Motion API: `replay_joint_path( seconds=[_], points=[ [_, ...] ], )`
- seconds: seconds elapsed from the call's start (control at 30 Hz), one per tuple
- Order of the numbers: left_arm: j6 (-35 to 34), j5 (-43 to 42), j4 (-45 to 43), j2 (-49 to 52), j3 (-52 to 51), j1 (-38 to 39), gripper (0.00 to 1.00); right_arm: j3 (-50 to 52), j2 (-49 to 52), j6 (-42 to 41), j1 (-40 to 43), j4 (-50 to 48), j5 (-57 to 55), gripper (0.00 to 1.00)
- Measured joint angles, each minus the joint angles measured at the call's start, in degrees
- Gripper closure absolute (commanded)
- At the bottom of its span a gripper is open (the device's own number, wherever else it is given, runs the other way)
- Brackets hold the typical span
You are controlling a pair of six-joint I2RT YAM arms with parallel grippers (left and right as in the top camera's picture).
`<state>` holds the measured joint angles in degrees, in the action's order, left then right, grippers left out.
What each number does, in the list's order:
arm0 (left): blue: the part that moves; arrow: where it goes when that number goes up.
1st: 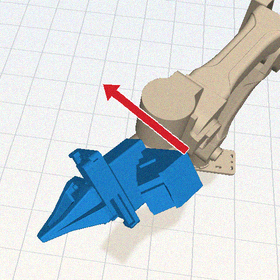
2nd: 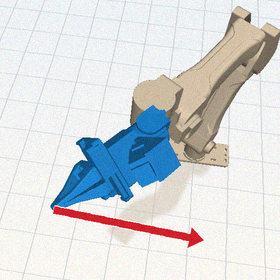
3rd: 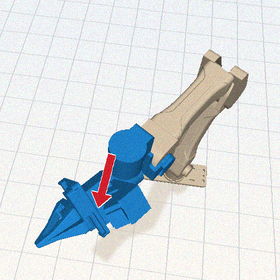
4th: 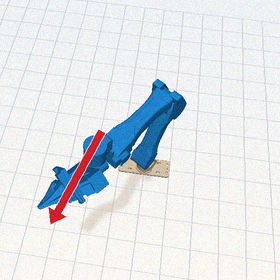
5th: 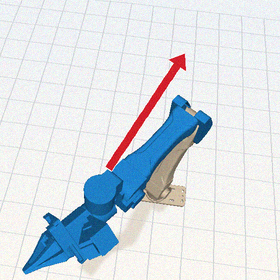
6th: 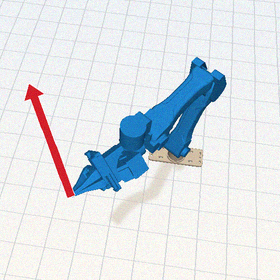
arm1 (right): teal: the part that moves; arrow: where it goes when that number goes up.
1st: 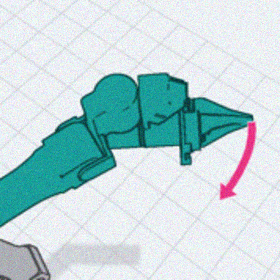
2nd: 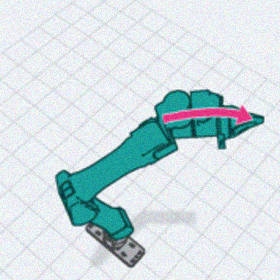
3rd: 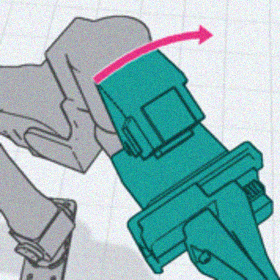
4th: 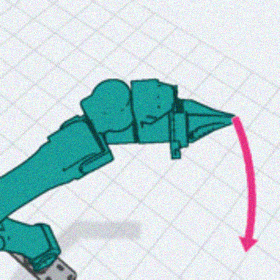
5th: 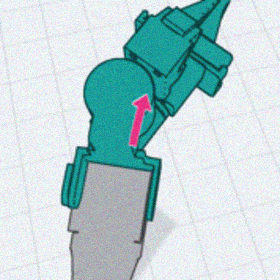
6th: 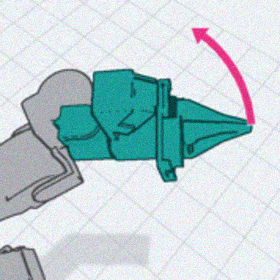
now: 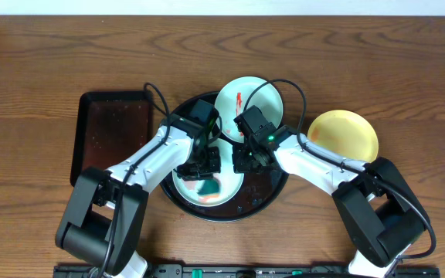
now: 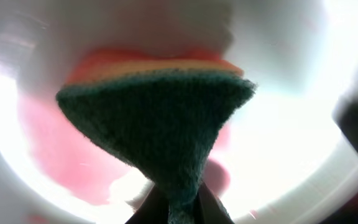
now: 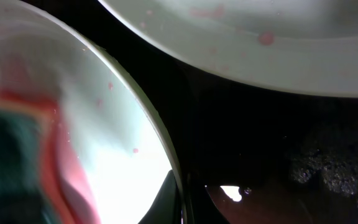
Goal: Clean dirty plates on tray and stack at the side
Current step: 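Scrub the pale blue plate with the sponge while the right gripper holds it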
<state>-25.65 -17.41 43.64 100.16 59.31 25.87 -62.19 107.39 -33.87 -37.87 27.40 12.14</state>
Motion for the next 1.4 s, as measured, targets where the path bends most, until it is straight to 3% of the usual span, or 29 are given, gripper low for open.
replay_joint_path(
  seconds=[0.13,0.3,0.6,0.77,0.9,1.17,1.4],
  points=[
    [2.23,-4.96,-2.19,0.07,-0.02,0.13,0.92,0.0,0.0,0.0,0.0,0.0,0.02,0.99],
    [3.02,-2.6,-6.34,0.26,-0.02,0.28,0.93,0.0,0.0,0.0,0.0,0.0,0.02,0.99],
    [-1.73,19.8,-4.63,0.24,0.04,1.29,0.93,-0.02,0.07,0.0,-0.04,-0.37,0.85,0.99],
    [-4.24,24.24,-0.76,0.24,0.07,1.36,0.93,-0.02,0.09,0.0,-0.04,-0.37,0.87,0.99],
    [-4.26,20.06,1.57,0.24,0.09,1.11,0.93,-0.02,0.09,0.0,-0.02,-0.37,0.81,0.99],
    [2.27,0.5,2.36,0.24,0.09,0.22,0.93,-0.07,0.09,0.02,0.02,-0.2,-0.26,0.99],
    [4.44,-4.76,-5.9,0.26,0.04,0.37,0.92,-0.09,0.09,0.02,0.02,-0.15,-0.28,0.99]
  ],
)
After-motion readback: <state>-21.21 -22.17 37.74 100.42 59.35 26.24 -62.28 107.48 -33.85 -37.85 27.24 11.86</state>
